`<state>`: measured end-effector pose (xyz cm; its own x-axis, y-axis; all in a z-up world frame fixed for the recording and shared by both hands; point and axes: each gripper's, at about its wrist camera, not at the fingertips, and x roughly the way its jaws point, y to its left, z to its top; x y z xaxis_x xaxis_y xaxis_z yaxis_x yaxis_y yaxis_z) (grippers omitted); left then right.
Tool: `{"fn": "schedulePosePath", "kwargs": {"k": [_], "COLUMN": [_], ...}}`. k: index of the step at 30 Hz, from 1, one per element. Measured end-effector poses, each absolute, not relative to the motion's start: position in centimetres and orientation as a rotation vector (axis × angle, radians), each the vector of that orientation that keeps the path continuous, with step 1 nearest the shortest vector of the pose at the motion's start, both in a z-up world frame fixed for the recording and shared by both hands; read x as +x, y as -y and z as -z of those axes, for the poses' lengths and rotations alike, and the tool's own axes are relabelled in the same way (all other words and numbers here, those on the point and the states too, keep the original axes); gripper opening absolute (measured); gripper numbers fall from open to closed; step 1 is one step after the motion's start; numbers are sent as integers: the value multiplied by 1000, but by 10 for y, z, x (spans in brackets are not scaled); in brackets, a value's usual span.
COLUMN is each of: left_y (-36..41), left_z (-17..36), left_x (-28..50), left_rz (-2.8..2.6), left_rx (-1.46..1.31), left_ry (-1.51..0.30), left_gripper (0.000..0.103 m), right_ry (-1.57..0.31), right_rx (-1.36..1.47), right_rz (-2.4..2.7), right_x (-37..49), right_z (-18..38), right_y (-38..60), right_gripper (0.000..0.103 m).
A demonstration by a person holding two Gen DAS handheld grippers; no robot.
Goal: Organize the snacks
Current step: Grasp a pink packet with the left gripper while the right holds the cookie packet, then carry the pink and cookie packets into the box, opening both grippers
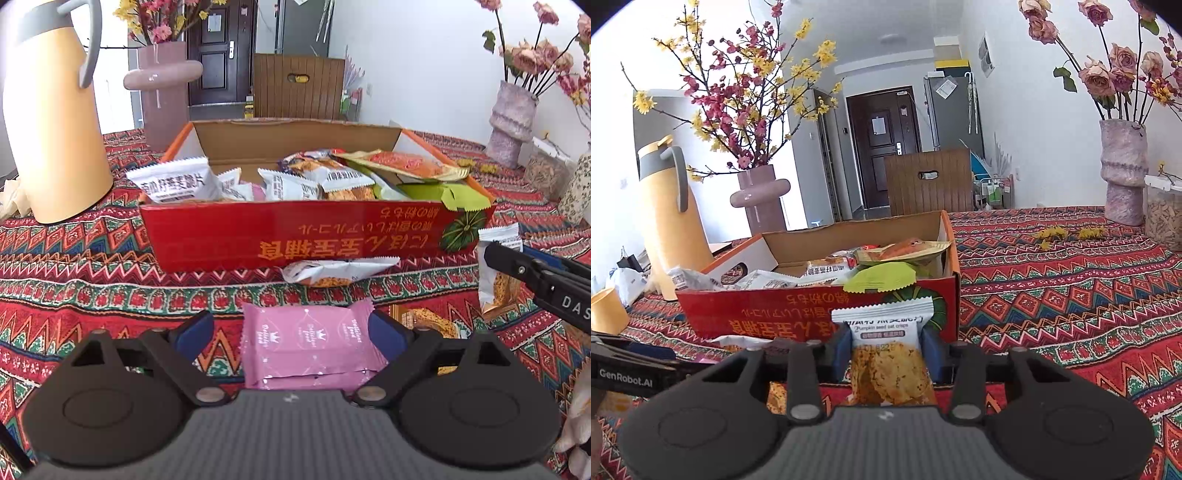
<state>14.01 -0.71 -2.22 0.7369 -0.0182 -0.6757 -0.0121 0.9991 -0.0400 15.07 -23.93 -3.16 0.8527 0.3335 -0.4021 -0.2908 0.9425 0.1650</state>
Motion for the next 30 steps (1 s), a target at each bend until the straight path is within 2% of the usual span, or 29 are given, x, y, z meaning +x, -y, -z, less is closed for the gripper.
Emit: {"fn": "schedulePosePath", "kwargs": {"k": [7,10,12,13,16,18,20,30], "left_y": [23,27,28,28,28,27,27,18], "left_z": [37,39,36,34,33,32,29,-1], "left_x": [155,154,151,150,146,142,138,118], "left_rz": [-44,-34,-17,-9,17,36,46,71], "left_rx": [-38,-22,-16,-18,-27,-36,-33,-23], "left_ry": [-821,-838,-832,-831,-822,-812,-795,-682], "left_gripper": [92,82,56,49,41,24,21,21], "right_ry": [-447,-447,-447,-447,-442,-439,-436,-407], "right_rx": [107,110,109,109,110,110,109,106], "right_rz": [-331,-334,-336,-337,-338,-339,-341,-362], "right_x": [152,152,152,152,151,150,148,141], "right_z": [33,32,32,32,31,30,28,17], "right_y": [241,241,241,241,240,240,240,236], "right_gripper": [40,40,40,40,40,40,40,40]}}
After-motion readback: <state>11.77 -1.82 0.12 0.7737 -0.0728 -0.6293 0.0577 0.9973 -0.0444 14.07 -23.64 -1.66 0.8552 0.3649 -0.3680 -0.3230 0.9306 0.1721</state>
